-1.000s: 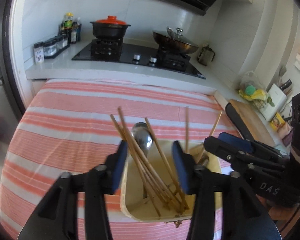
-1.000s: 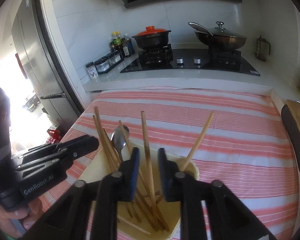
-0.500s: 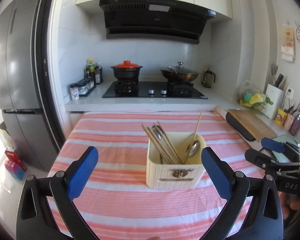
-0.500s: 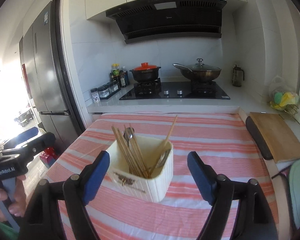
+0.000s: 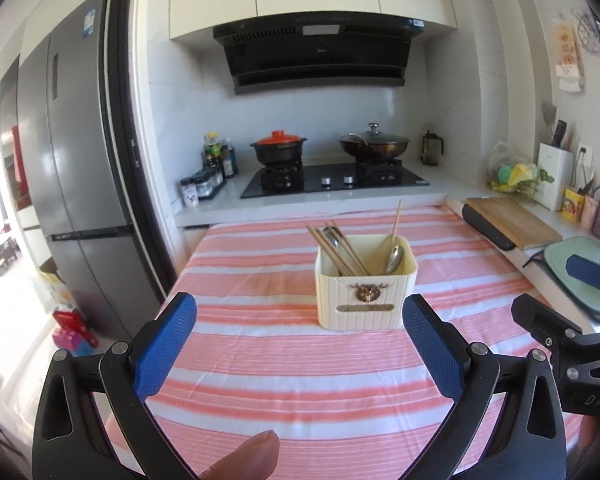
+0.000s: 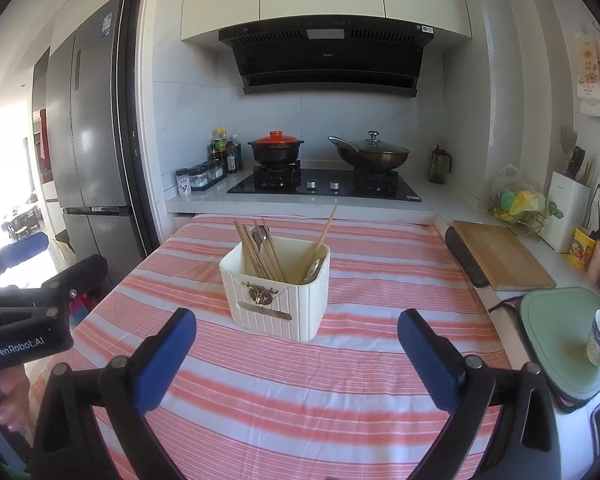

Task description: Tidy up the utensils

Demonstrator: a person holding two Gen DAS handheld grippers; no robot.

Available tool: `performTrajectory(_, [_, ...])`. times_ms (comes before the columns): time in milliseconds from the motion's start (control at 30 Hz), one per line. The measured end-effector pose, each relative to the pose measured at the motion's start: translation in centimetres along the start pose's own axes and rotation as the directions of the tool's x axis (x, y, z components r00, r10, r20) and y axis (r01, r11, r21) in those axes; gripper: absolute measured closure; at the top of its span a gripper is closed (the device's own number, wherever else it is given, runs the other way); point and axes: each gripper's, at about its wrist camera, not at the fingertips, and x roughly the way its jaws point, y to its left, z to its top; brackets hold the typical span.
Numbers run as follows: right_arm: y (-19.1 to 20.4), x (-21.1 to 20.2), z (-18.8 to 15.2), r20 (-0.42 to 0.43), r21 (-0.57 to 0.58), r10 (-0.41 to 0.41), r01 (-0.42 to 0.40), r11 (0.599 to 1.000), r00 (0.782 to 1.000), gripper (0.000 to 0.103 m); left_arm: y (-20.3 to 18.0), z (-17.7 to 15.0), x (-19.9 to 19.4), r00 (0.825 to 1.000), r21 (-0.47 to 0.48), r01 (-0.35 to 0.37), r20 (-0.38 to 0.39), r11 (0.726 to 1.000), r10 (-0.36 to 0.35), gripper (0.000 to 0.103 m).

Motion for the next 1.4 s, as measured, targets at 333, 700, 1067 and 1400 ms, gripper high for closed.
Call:
performTrajectory(333, [1.6,-4.3,-1.2,-0.009,-0.009,-0.058,0.057,0.998,0.998,0.001,0.2,-0.9,-5.3,0.995,-0.035,-0.093,0.027,0.995,0.094,0.000])
performTrajectory(700, [2.6,-8.5,-0.6,0.006,-0.008,-0.032,0.032,0.999,0.999,0.001,1.1,-0.3,-7.9,0.999,-0.083,-0.019,-0.043,0.996,0.016,0.000])
performTrajectory(1067, [3.1,-10.1,-0.2,0.031,-0.014,-0.022,0.023,1.000,0.999,0.001,1.3,-0.6,-7.9,0.998,-0.090,-0.053,-0.048,0.995,0.049,0.000])
performTrajectory(1400, [3.8,-10.5,-0.3,0.025,-0.028,-0.008,0.009,1.000,1.000,0.001,1.4,-0.8,-8.4,0.997,-0.077,-0.069,-0.034,0.995,0.066,0.000])
